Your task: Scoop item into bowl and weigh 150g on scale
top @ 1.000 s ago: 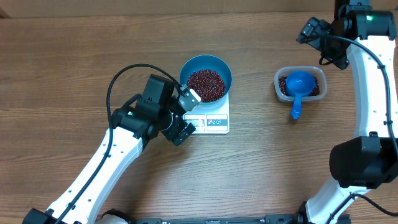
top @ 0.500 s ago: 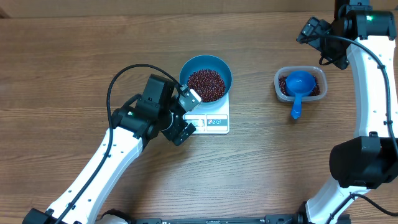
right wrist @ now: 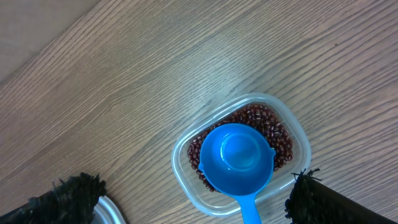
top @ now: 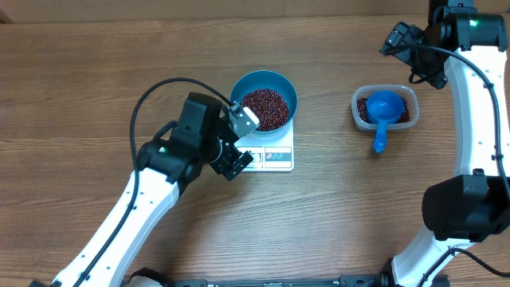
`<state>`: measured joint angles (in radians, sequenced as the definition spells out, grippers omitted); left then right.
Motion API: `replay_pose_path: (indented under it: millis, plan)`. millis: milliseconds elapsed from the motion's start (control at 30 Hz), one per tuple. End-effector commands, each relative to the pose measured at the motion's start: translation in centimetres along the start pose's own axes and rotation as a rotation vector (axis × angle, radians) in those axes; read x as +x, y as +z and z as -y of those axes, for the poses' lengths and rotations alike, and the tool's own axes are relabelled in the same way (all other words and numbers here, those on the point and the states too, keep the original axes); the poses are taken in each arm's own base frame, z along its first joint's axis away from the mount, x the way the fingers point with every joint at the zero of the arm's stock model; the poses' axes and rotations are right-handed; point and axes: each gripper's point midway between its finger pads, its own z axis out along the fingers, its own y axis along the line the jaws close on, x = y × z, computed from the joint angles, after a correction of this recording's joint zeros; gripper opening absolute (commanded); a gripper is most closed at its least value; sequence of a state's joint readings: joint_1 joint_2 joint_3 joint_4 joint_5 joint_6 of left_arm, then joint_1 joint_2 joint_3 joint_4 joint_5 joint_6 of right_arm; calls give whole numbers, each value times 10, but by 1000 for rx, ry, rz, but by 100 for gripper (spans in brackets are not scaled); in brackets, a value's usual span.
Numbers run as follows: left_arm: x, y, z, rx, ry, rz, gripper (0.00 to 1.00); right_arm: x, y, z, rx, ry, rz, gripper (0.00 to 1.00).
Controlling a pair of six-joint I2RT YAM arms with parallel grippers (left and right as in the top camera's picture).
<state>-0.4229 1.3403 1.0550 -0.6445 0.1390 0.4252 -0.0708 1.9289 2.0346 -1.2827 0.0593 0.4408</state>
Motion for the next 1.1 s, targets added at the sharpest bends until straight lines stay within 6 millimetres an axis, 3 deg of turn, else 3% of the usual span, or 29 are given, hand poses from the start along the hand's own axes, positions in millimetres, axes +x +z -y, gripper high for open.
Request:
replay_pose_path:
  millis: [0, 367, 1067]
  plan:
    - [-13, -23, 0, -18, 6, 79, 100, -11, -20, -2, -19, 3, 58, 100]
    - [-37, -77, -3, -95, 34, 249, 100, -11, -20, -2, -19, 3, 58, 100]
    - [-59, -172, 2, -217, 78, 520, 100, -11, -20, -2, -19, 3, 58, 100]
